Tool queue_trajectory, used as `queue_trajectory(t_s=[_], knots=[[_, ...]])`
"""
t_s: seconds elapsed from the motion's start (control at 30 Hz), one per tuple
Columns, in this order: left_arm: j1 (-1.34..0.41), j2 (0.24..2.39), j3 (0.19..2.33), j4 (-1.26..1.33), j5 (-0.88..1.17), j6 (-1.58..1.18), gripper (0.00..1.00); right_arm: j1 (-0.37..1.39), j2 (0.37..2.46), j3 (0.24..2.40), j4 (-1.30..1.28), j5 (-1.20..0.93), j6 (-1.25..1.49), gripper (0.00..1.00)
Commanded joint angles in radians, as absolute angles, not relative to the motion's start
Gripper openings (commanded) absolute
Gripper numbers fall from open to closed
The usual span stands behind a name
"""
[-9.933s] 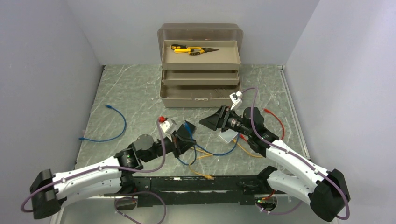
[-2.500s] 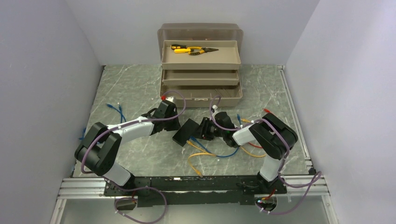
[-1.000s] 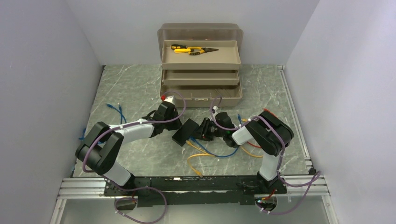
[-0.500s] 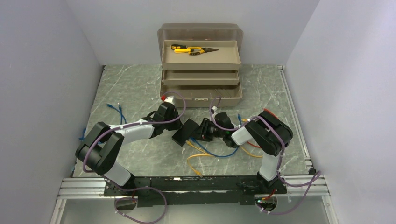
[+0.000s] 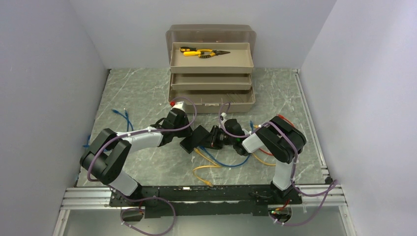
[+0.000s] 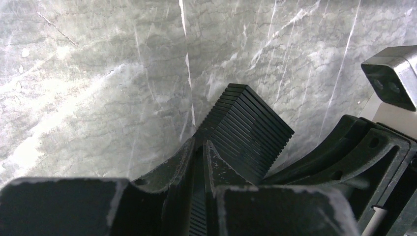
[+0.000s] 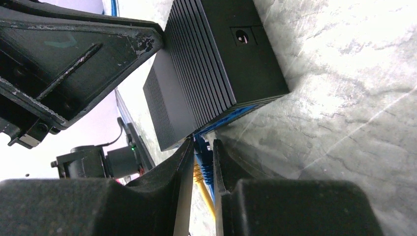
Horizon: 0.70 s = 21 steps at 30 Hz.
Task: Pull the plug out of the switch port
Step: Pull the connector from the switch port.
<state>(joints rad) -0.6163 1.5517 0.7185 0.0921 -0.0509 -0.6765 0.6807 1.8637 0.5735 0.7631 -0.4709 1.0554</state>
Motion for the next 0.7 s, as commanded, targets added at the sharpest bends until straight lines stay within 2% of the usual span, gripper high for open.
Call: queue_trajectory(t_s=[0.0, 0.17, 0.23, 0.27, 0.37, 0.43, 0.53, 0.67], knots=[[-0.655, 1.600, 0.669, -0.008, 0.003, -0.692, 0.15, 0.692, 1.896, 0.586, 0.766, -0.449, 1.041, 0.00], [-0.655, 1.553, 0.659, -0.009, 0.003, -0.696, 0.16, 0.691, 1.908, 0.570, 0.806, -0.463, 1.047, 0.00], [-0.656, 1.515, 0.658, -0.009, -0.029, -0.696, 0.20, 0.692, 1.904, 0.565, 0.813, -0.462, 1.046, 0.00], [-0.655, 1.490, 0.658, -0.013, -0.043, -0.696, 0.27, 0.692, 1.899, 0.563, 0.810, -0.460, 1.043, 0.00], [-0.655, 1.394, 0.660, -0.033, -0.077, -0.693, 0.61, 0.689, 1.882, 0.561, 0.799, -0.456, 1.036, 0.00], [-0.658, 1.336, 0.666, -0.056, -0.110, -0.687, 0.73, 0.687, 1.874, 0.559, 0.803, -0.462, 1.033, 0.00], [-0.660, 1.287, 0.689, -0.101, -0.125, -0.647, 0.80, 0.686, 1.858, 0.556, 0.803, -0.469, 1.036, 0.00], [-0.688, 1.282, 0.722, -0.176, -0.160, -0.577, 0.83, 0.684, 1.839, 0.552, 0.804, -0.479, 1.044, 0.00]])
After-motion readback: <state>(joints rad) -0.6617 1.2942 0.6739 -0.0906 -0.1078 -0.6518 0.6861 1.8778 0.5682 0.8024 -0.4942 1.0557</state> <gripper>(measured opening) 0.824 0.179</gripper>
